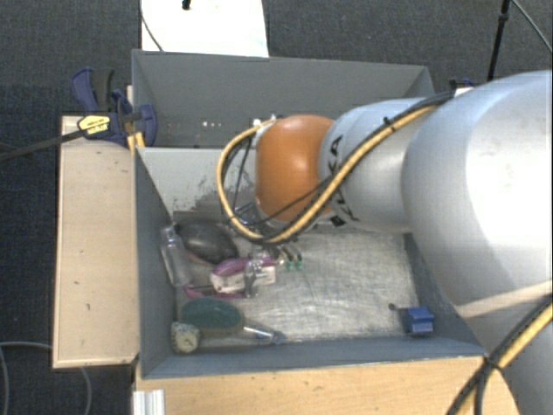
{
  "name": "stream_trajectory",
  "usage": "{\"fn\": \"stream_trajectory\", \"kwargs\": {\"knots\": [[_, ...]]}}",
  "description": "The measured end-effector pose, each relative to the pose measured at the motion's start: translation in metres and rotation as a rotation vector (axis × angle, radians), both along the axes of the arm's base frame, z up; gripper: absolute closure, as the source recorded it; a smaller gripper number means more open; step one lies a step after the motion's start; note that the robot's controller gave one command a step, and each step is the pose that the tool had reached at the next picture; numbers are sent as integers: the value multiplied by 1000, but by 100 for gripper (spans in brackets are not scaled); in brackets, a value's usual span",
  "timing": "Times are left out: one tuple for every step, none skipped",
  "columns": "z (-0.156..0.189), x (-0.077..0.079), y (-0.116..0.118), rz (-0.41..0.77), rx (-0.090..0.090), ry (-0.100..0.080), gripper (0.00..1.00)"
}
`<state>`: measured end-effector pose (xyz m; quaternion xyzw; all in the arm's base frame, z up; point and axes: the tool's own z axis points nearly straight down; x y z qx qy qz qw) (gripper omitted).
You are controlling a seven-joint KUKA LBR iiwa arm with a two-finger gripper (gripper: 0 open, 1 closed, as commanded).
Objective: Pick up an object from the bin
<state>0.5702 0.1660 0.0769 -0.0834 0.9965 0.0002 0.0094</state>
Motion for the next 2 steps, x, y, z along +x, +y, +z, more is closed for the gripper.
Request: {"fn": "stream_trajectory", "kwargs": {"knots": [[0,-5,-1,0,-7,29,100],[186,-12,-11,234,-3,8,100]]}}
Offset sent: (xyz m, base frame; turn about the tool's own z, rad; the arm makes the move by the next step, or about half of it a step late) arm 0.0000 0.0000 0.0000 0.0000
